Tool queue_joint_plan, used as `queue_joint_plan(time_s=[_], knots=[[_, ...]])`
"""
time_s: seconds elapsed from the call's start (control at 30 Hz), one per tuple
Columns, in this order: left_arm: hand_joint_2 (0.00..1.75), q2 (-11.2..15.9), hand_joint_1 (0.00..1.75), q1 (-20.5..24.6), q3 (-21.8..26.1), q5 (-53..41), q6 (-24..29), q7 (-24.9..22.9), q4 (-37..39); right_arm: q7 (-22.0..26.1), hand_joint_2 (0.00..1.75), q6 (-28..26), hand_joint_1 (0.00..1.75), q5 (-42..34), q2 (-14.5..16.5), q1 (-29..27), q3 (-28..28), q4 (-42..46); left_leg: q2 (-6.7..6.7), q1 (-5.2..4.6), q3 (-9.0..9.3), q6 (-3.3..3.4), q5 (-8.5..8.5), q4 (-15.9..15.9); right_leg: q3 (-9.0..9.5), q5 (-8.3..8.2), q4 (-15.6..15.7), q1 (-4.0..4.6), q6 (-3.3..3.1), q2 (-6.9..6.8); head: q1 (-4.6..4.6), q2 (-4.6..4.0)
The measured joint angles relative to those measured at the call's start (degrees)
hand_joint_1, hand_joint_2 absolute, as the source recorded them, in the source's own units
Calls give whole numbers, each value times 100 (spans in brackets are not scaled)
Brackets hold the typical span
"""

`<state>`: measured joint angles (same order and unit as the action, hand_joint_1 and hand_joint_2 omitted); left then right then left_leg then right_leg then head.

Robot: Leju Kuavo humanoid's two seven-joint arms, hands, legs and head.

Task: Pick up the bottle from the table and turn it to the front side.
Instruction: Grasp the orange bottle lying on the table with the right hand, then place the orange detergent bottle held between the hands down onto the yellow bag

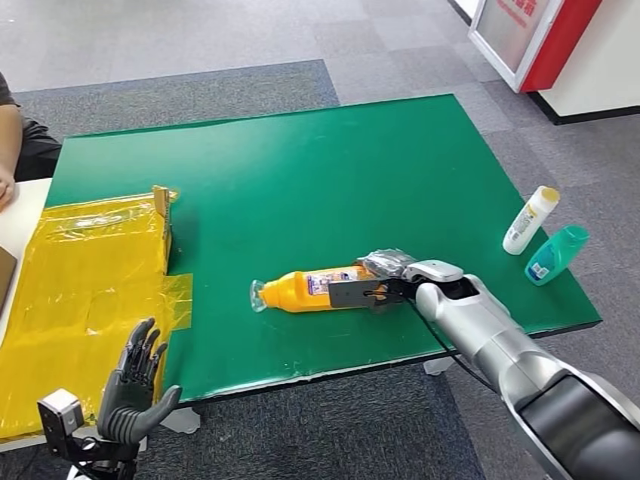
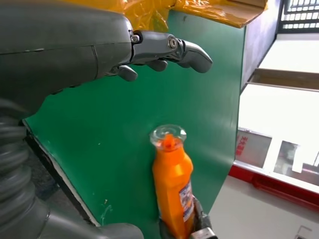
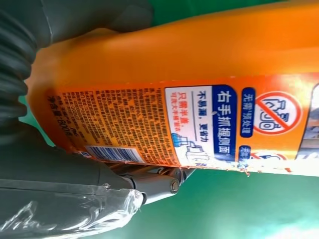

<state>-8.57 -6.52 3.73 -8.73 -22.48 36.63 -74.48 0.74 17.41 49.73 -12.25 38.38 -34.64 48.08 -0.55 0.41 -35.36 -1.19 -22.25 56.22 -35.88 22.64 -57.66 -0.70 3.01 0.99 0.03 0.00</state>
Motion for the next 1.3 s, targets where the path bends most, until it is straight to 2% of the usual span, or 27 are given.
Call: queue_joint_plan(time_s=[0.2, 0.4, 0.53, 0.6, 0.73, 1.0, 1.17, 1.3], knots=[[175, 2, 0, -136, 9, -25, 9, -4, -80, -108, 175, -289, 175, -294, -146, -605, 185, 1128, 0, 0, -1, -5, -7, 0, -5, 4, 0, 1, -2, 1, -1, 0], [175, 0, 0, -160, 12, -30, 6, -4, -103, -94, 175, -346, 175, -344, -198, -790, 266, 1544, 0, 1, -2, -5, -7, 0, -4, 5, 0, 1, -4, 0, 0, 0], [175, -20, 0, -192, 15, -22, -38, -5, -163, 122, 175, -701, 175, -611, -149, -1114, 484, 1915, -3, 1, -2, -5, -7, 0, -2, 5, 0, 2, -4, -1, 0, 0], [175, -50, 0, -210, 16, 30, -114, -26, -259, 319, 175, -877, 175, -870, 7, -1463, 695, 2266, -6, 3, -2, -8, -9, 0, -2, 6, 0, 4, -5, -3, 0, 0], [175, -124, 0, -96, -31, 431, -390, -263, -418, 897, 175, -1029, 175, -1407, 509, -2064, 964, 2627, -7, 9, -2, -14, -11, -1, -6, 14, -1, 11, -14, -5, -1, 0], [175, -151, 0, 516, -598, 1086, -338, -1121, -636, 1884, 175, -989, 175, -2343, 1527, -2625, 1188, 2645, -8, 15, 0, -18, -8, -1, -3, 13, -3, 17, -20, -10, 0, 0], [175, -51, 0, 920, -1145, 1518, -418, -1458, -663, 2519, 175, -1134, 175, -2208, 1816, -2758, 1244, 2429, -9, 13, -1, -17, -8, -1, -2, 8, -3, 14, -16, -10, 0, 0], [175, 99, 0, 1244, -1634, 1737, -475, -1694, -651, 2644, 175, -1453, 175, -1765, 1958, -2714, 1252, 2086, -8, 13, 0, -18, -7, -1, -3, 7, -3, 14, -17, -9, 0, 0]])
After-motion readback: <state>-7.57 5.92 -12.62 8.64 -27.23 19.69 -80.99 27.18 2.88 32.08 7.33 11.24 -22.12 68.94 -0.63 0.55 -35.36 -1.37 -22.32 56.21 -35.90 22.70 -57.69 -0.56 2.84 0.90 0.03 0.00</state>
